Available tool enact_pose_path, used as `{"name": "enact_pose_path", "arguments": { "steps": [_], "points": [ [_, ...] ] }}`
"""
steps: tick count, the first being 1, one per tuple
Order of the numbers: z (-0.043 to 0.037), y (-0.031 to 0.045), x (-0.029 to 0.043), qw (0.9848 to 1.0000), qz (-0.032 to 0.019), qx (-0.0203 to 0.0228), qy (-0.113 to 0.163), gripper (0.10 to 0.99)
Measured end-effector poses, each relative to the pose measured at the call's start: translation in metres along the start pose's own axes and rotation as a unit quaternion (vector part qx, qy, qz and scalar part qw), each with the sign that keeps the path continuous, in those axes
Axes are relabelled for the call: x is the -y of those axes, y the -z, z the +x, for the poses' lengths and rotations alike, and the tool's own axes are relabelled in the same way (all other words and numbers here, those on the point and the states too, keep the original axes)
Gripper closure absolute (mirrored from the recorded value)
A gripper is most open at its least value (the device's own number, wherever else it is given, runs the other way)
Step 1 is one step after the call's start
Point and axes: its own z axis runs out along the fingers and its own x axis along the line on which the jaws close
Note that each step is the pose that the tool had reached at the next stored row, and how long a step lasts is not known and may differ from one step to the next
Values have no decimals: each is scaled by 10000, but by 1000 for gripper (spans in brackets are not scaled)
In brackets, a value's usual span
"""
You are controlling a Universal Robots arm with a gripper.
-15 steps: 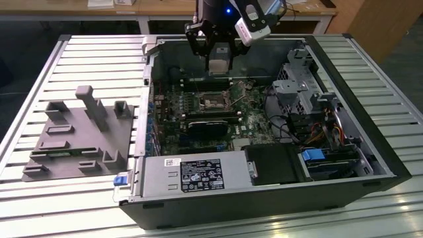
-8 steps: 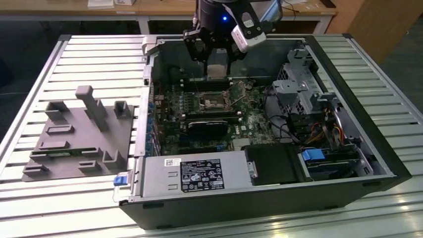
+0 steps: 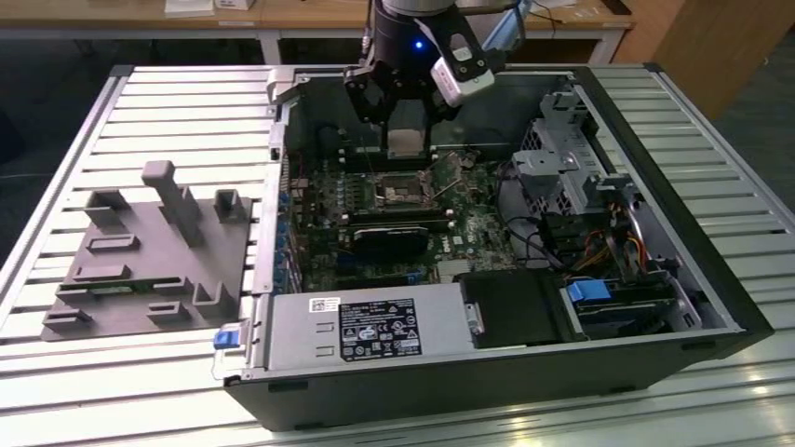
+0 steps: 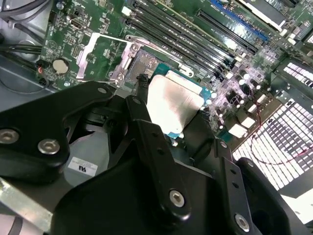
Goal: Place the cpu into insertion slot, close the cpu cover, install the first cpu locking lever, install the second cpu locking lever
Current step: 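Place the cpu into insertion slot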
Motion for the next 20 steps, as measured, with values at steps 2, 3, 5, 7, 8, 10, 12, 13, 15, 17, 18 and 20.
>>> {"name": "enact_pose_path", "arguments": {
  "steps": [2,3,5,7,8,10,12,13,15,17,18,20],
  "points": [
    [3,-30,-10,10000,31,0,0,545],
    [4,-43,-14,10000,39,1,0,545],
    [5,-69,-23,10000,44,1,0,545],
    [5,-95,-29,10000,50,2,0,545],
    [6,-108,-32,10000,53,4,0,545],
    [7,-130,-36,10000,56,9,-5,545],
    [7,-145,-36,10000,57,15,-57,545],
    [8,-150,-36,9999,59,19,-125,545],
    [8,-159,-35,9996,62,27,-286,545],
    [8,-166,-35,9989,65,35,-471,545],
    [8,-170,-34,9984,67,39,-561,545],
    [8,-177,-34,9972,70,48,-740,545]
  ]
}}
